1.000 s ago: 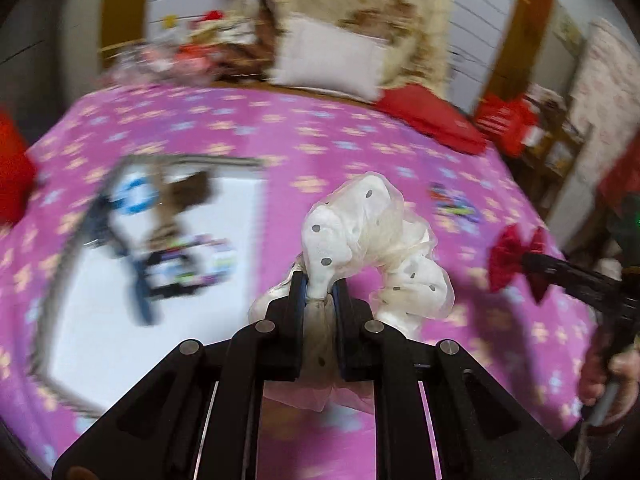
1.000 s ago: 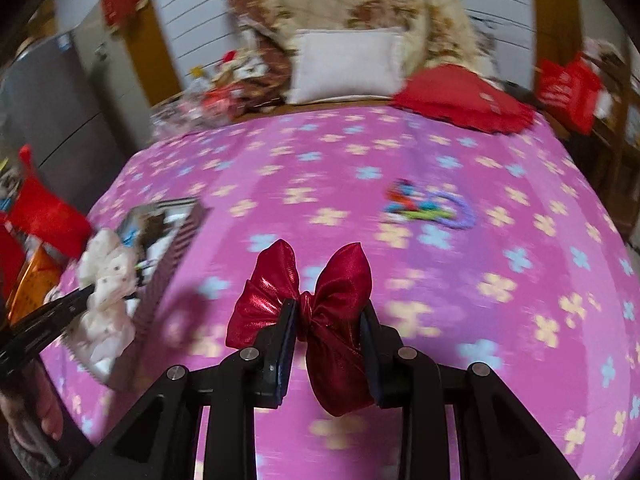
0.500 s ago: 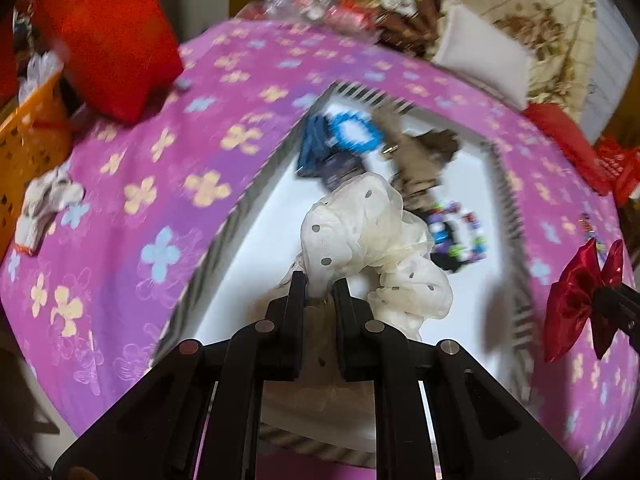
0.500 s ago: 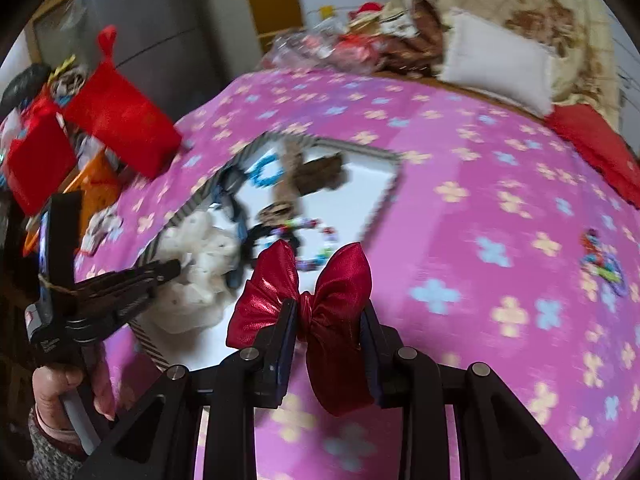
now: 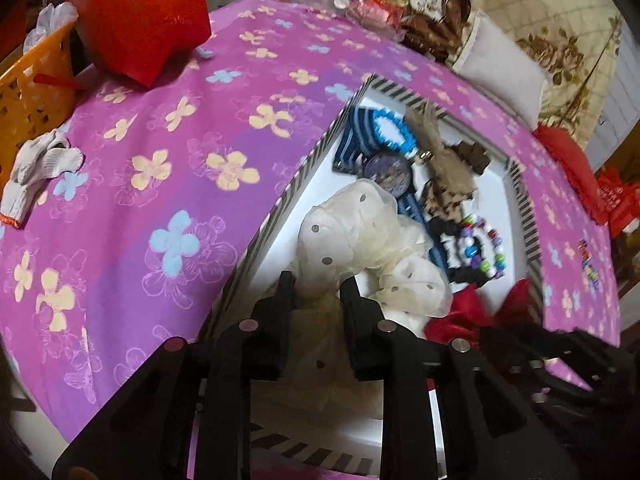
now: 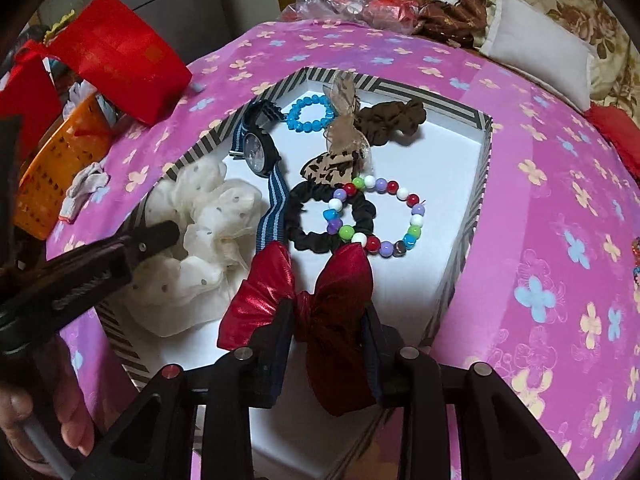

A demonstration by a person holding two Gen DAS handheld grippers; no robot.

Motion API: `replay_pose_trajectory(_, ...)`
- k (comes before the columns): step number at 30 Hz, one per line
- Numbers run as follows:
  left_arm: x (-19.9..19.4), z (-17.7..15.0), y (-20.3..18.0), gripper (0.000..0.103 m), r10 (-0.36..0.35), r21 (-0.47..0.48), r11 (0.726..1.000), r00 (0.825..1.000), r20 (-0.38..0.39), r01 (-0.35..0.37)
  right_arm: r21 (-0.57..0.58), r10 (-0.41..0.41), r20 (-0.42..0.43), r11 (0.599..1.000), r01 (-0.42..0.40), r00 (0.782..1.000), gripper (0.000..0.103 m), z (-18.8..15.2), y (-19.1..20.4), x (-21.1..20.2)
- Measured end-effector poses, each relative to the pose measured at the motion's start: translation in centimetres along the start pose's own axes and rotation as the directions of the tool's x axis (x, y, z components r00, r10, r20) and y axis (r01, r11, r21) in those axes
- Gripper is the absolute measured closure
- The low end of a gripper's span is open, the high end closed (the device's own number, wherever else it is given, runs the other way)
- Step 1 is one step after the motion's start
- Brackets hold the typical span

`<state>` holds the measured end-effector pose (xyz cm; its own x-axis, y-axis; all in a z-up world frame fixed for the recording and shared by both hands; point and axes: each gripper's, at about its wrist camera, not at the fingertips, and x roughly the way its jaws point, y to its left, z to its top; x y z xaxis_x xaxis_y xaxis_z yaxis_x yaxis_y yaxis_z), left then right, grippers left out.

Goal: Organize jewelry
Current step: 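Carry the scrunchie and red bow into the tray and open both tools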

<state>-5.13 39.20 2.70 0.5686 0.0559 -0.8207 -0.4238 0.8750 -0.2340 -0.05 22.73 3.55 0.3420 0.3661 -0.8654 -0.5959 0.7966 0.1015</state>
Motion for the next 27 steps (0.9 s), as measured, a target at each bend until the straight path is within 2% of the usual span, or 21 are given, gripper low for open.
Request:
replay_pose_trajectory(2, -0.7, 0.1, 0.0, 0.068, -0.028, -0.005, 1.000, 0.999, 0.028, 0.029, -0.008, 0.003, 0.002, 1.000, -0.003, 1.000, 0.056, -0.2, 0.3, -0.2)
replay_pose_trajectory(3, -1.1, 0.1, 0.0, 0.066, -0.042, -0.009, 0.999, 0.998, 0.044, 0.043, -0.012, 0.002, 0.007, 1.000, -0.002, 1.000, 0.055, -0.3, 0.4, -0.4)
replay_pose_trajectory(6, -2.4, 0.2, -0.1, 0.063, -0.097, -0.016, 0.995, 0.990, 0.099, 0.099, -0.025, -0.011, 0.019, 1.000, 0.011, 1.000, 0.055, -0.7, 0.7, -1.2)
replay_pose_trajectory(12, -3.7, 0.6, 0.4, 0.058, -0.131, -0.047, 0.989, 0.977, 0.167, 0.140, -0.042, -0.012, 0.047, 0.999, 0.014, 0.999, 0.053, -1.4, 0.7, -3.5)
replay_pose_trajectory(14, -3.6, 0.7, 0.7, 0.056, -0.125, -0.068, 0.988, 0.978, 0.166, 0.138, -0.058, -0.026, 0.060, 0.998, 0.030, 0.998, 0.044, -1.7, 0.8, -4.1)
replay_pose_trajectory(15, -3.6, 0.7, 0.9, 0.056, -0.125, -0.079, 0.987, 0.979, 0.164, 0.139, -0.061, -0.030, 0.065, 0.998, 0.034, 0.997, 0.043, -1.8, 0.8, -4.3)
replay_pose_trajectory(22, -3.7, 0.7, 2.2, 0.056, -0.121, -0.132, 0.981, 0.980, 0.160, 0.142, -0.097, -0.081, 0.116, 0.991, 0.093, 0.990, 0.043, -1.1, 1.6, -5.4)
replay_pose_trajectory(24, -3.7, 0.6, 2.4, 0.056, -0.120, -0.144, 0.979, 0.981, 0.155, 0.142, -0.101, -0.113, 0.127, 0.987, 0.126, 0.986, 0.049, 0.0, 1.4, -5.4)
replay_pose_trajectory(25, -3.8, 0.5, 2.4, 0.056, -0.122, -0.149, 0.978, 0.981, 0.154, 0.145, -0.102, -0.134, 0.127, 0.984, 0.147, 0.983, 0.058, 0.9, 1.3, -5.2)
replay_pose_trajectory(27, -3.8, 0.4, 2.4, 0.056, -0.115, -0.153, 0.978, 0.982, 0.153, 0.139, -0.081, -0.146, 0.113, 0.985, 0.155, 0.983, 0.060, 3.0, 0.6, -4.3)
